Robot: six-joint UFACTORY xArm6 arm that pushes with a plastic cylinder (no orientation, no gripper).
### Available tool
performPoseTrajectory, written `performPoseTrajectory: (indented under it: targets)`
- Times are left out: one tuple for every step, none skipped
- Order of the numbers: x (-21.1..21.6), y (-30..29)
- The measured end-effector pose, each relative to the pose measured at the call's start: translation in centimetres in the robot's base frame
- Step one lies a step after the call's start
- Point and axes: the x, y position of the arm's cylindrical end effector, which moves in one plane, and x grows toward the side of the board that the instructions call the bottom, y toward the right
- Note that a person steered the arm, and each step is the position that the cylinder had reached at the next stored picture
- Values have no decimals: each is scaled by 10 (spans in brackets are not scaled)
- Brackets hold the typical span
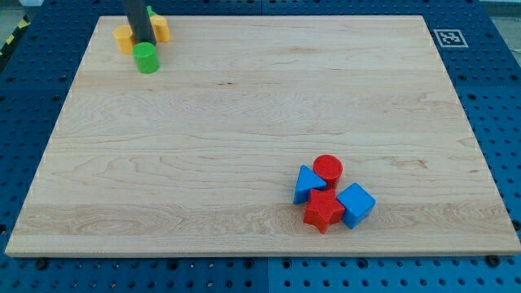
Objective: Slide the green circle to the left side slightly
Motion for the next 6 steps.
performPoseTrajectory:
  targets:
    - [-6,21]
    - [-5,36]
    - [13,38]
    - [45,38]
    - [58,38]
    - [59,34]
